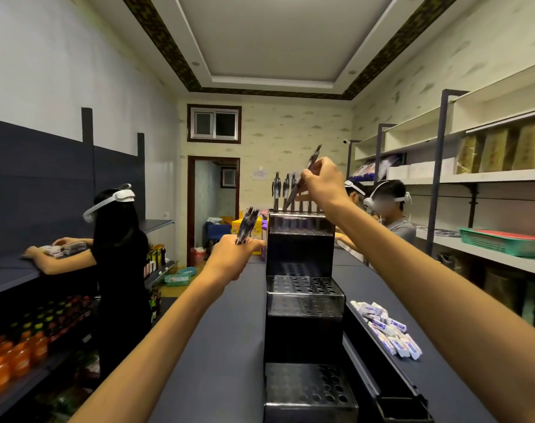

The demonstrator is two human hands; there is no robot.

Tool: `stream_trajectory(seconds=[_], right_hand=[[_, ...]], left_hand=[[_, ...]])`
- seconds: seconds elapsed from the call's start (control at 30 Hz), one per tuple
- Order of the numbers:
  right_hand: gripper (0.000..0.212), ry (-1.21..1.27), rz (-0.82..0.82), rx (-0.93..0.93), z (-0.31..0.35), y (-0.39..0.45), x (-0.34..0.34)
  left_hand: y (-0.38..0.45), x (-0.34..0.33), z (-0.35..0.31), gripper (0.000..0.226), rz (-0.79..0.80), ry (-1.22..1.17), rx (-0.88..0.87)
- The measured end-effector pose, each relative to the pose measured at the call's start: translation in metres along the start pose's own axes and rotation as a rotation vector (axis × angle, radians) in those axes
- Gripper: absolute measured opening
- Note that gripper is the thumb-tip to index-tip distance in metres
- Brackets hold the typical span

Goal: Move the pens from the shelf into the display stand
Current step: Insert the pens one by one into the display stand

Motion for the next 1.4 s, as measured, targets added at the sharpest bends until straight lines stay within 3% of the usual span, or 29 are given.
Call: stream_trajectory(seconds=[0.23,0.83,1.03,1.17,1.27,1.4], right_hand=[[0.02,-0.331,0.074,0.164,0.008,0.014,-0.015],[0.022,-0.55,0.284,0.069,-0.03,0.007,-0.049],[0.014,-0.626,0.273,0.09,-0.029,0.002,-0.044],[0.014,-0.712,0.175,0.265,-0.007,-0.008,-0.032],[0.015,-0.484,0.242,0.333,0.007,-0.016,-0.033],[0.012,0.005,0.51,0.133,0.005,-0.037,-0.045]], left_hand=[[0.004,0.01,0.003,0.025,-0.025,0.052,0.013],[0.003,0.009,-0.004,0.031,0.006,0.055,-0.025],[0.002,0.005,-0.005,0.031,0.024,0.052,-0.018],[0.001,0.003,-0.009,0.023,0.012,0.054,-0.022],[0.0,-0.006,-0.016,0.019,0.027,0.047,-0.039],[0.002,-0.021,-0.027,0.016,0.059,-0.002,-0.04]])
Point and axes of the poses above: each hand's wrist, its own y-axis towards the middle knuckle, its own x-axis out of the back of the hand, z = x × y, the point moved 9 cm from there along y, towards the middle knuckle, and after that the axes turned 12 degrees about x, right-handed, at the moved point
